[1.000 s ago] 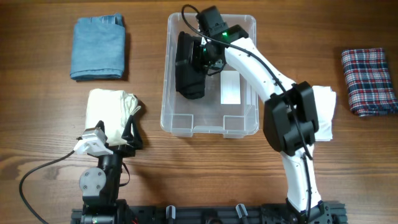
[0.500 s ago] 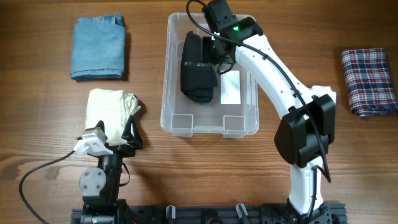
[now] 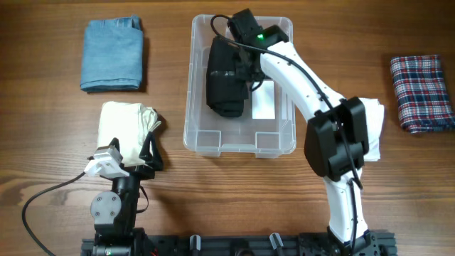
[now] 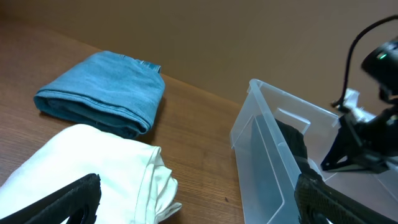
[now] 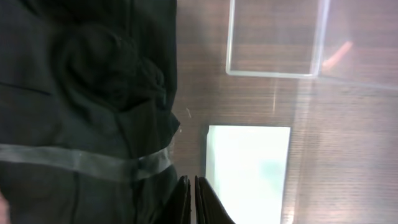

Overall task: Pack container
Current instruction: 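Lower the black garment into the bin's left side and release, then move the right gripper to the plaid cloth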

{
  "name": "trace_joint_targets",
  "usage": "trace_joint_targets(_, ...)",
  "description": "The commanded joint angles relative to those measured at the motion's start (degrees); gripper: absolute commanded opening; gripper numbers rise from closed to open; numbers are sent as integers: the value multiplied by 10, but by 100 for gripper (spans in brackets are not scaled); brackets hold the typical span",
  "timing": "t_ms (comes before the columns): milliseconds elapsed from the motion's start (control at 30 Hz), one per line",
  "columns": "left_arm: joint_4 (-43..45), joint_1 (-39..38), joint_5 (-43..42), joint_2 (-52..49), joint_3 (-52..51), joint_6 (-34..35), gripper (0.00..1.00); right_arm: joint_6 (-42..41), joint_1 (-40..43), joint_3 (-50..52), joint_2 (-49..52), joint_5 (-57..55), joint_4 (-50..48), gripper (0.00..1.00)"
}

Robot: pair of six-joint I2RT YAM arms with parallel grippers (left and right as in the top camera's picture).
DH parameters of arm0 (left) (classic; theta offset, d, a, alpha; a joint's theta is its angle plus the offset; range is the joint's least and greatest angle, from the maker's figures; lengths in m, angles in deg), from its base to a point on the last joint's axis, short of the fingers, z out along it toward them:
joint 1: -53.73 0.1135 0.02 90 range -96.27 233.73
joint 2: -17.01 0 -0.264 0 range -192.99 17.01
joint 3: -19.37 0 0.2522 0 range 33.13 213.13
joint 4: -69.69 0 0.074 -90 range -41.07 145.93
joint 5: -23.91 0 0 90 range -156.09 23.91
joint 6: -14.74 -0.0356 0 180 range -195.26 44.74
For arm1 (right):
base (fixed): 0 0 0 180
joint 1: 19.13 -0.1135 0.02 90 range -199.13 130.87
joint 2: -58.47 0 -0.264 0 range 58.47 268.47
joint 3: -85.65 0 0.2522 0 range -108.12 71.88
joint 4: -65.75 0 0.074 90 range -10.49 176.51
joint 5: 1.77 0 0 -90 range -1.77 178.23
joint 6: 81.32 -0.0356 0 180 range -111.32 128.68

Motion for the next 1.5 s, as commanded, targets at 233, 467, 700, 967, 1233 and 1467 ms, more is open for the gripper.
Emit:
trace_joint_targets(233, -2, 4, -6, 1, -3, -12, 100, 1, -3, -4, 31, 90, -35, 4)
trace_joint_targets(467, -2, 4, -6, 1, -3, -12, 100, -1, -3, -4, 32, 134, -52, 5)
trace_joint_targets(700, -2, 4, -6, 1, -3, -12, 100, -1, -3, -4, 32, 134, -66, 5)
trace_joint_targets(967, -2, 4, -6, 1, -3, -12, 100, 1, -3, -4, 32, 118, -83, 6)
trace_joint_targets(1233, -2, 4, -6, 1, -3, -12, 100, 1, 20, -6, -49, 117, -68, 17)
trace_joint_targets(1467, -2, 4, -6, 1, -3, -12, 100, 32, 47, -6, -239, 25, 18, 38)
